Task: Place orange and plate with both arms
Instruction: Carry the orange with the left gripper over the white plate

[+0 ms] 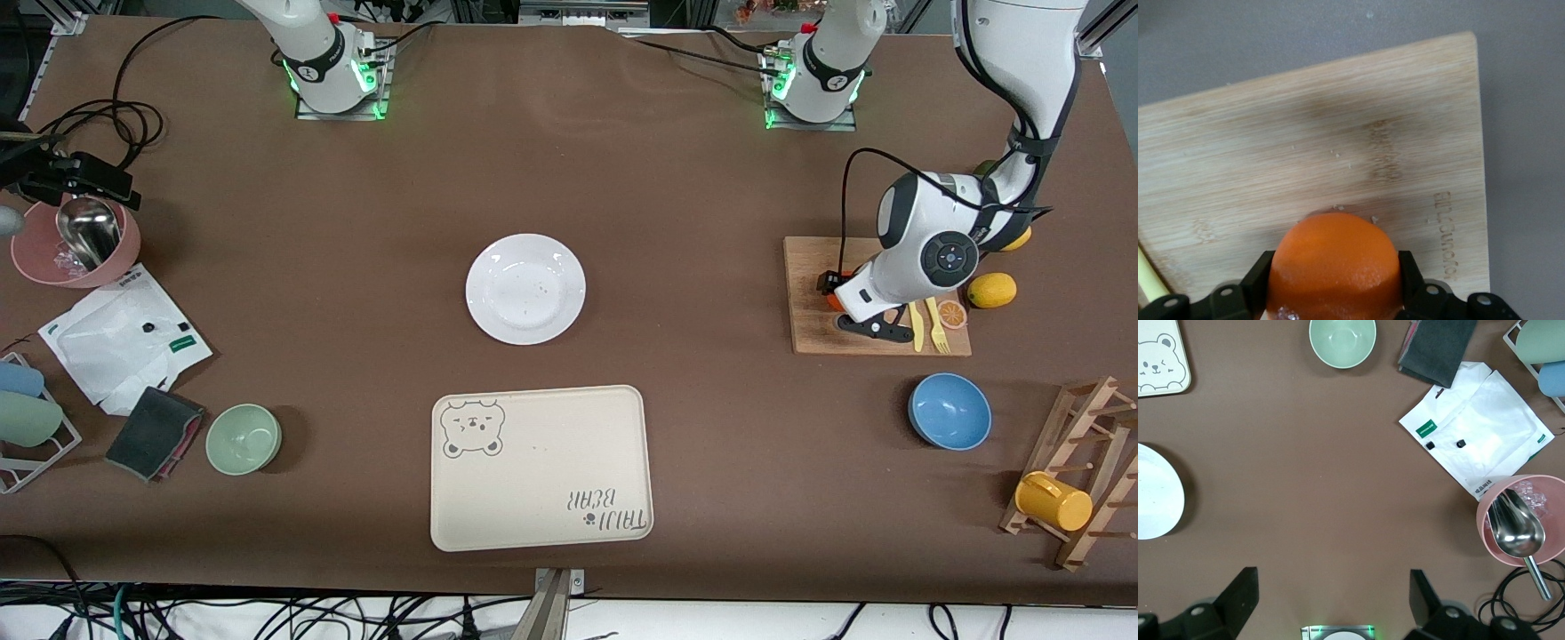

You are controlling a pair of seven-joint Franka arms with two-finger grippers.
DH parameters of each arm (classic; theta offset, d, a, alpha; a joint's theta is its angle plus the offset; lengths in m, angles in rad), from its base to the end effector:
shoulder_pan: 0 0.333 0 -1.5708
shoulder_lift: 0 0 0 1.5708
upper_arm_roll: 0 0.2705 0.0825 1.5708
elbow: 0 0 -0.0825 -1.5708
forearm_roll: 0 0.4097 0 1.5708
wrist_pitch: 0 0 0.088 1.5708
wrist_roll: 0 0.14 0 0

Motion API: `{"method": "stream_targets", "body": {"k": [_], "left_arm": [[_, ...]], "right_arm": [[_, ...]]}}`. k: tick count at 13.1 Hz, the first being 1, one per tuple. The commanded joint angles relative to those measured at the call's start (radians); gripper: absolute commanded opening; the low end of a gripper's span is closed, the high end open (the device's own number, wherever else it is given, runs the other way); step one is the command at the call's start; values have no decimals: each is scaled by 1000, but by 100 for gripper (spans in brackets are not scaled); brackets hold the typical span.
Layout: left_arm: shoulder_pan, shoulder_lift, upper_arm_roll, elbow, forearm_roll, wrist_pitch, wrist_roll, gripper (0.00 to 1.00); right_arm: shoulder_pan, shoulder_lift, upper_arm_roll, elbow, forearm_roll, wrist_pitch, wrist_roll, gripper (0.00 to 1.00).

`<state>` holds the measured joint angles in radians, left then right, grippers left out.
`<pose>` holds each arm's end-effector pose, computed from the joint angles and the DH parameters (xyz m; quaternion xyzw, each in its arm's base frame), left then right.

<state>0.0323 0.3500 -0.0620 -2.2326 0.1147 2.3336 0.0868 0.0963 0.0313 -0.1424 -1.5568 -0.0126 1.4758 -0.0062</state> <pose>0.5084 -0.0136 0.0983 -0.9868 0.1015 0.1239 0.0219 0.5730 -0.0274 0.5274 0.9982 -0.0203 -0.0562 0.0070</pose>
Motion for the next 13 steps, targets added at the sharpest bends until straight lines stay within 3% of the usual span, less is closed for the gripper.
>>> {"method": "stream_targets", "body": {"k": [1, 4, 7, 10, 13], "left_arm": [[-2, -19, -12, 13, 25, -54, -19, 21], [-3, -22, -65, 152, -13, -199, -42, 21], [-12, -13, -169, 287, -66, -354, -210, 21], [-69, 39, -268, 378, -70, -362, -486, 21], [-219, 110, -282, 494, -133, -358, -715, 22]], "right_arm": [[-1, -2, 3, 11, 2, -8, 12, 100], [-1, -2, 3, 11, 2, -8, 12, 100], [-1, -2, 3, 11, 2, -8, 12, 100], [-1, -2, 3, 11, 2, -8, 12, 100], [-1, -2, 3, 11, 2, -8, 12, 100]]}}
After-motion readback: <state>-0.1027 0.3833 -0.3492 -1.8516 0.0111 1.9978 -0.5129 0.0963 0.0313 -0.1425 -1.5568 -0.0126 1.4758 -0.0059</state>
